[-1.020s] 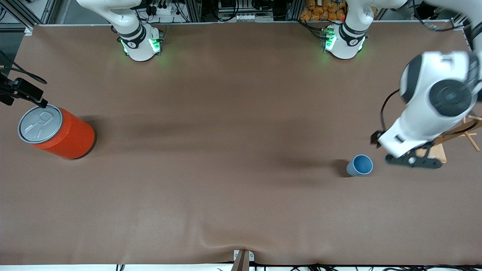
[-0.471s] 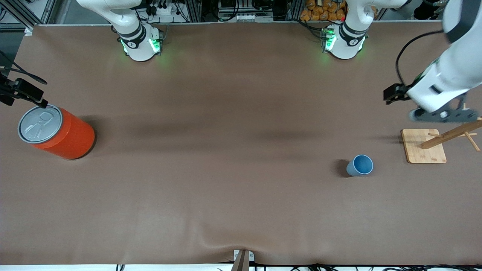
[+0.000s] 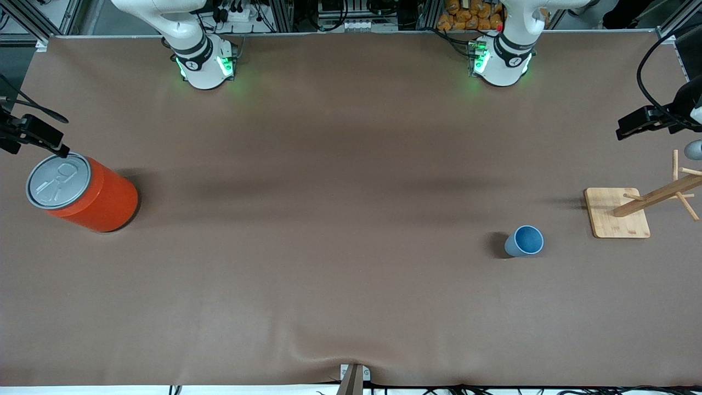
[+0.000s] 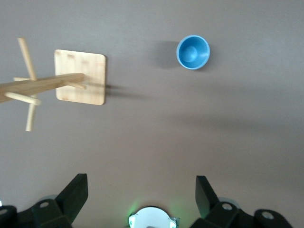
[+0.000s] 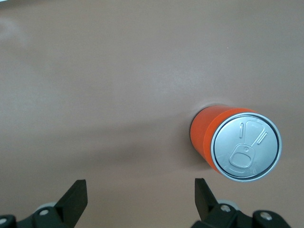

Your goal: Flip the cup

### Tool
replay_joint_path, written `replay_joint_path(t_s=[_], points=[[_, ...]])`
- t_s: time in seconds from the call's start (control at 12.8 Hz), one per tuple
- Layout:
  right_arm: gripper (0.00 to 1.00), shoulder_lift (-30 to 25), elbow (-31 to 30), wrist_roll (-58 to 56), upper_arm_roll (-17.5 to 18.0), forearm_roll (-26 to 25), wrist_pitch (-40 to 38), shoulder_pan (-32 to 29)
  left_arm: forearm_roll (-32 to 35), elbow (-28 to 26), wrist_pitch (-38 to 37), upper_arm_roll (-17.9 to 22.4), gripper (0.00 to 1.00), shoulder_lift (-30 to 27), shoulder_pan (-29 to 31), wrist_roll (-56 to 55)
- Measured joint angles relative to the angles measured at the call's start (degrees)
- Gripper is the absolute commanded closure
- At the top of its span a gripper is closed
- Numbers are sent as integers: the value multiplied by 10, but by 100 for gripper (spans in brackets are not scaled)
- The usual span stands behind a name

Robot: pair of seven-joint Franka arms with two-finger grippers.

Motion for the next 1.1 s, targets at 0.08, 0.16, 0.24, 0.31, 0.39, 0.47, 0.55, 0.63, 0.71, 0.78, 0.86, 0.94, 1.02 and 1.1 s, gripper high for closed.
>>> replay_joint_path(t_s=[0.08, 0.16, 0.24, 0.31, 0.39, 0.47, 0.55, 0.63, 0.71, 0.78, 0.86, 0.94, 1.02, 1.1], points=[[0, 0, 0, 0, 0, 0, 0, 0, 0, -2, 0, -30, 0, -2, 13, 0], [0, 0, 0, 0, 0, 0, 0, 0, 0, -3, 0, -56, 0, -2, 22, -2], [0, 0, 0, 0, 0, 0, 0, 0, 0, -3, 1, -71, 0, -2, 24, 1], [0, 0, 0, 0, 0, 0, 0, 0, 0, -3, 1, -75, 0, -3, 26, 19], [0, 0, 0, 0, 0, 0, -1, 0, 0, -2, 3, -74, 0, -4, 29, 46], [0, 0, 0, 0, 0, 0, -1, 0, 0, 0, 4, -73, 0, -4, 33, 63], [0, 0, 0, 0, 0, 0, -1, 0, 0, 1, 5, -73, 0, -4, 34, 70], [0, 0, 0, 0, 0, 0, -2, 0, 0, 1, 6, -73, 0, -4, 34, 71], [0, 0, 0, 0, 0, 0, -2, 0, 0, 3, 8, -74, 0, -4, 34, 70], [0, 0, 0, 0, 0, 0, -2, 0, 0, 5, 8, -74, 0, -4, 34, 69], [0, 0, 0, 0, 0, 0, -2, 0, 0, 7, 8, -74, 0, -4, 34, 68], [0, 0, 0, 0, 0, 0, -2, 0, 0, 9, 9, -74, 0, -4, 34, 68], [0, 0, 0, 0, 0, 0, -3, 0, 0, 13, 10, -74, 0, -3, 34, 67], [0, 0, 0, 0, 0, 0, -3, 0, 0, 18, 10, -74, 0, -3, 34, 64]])
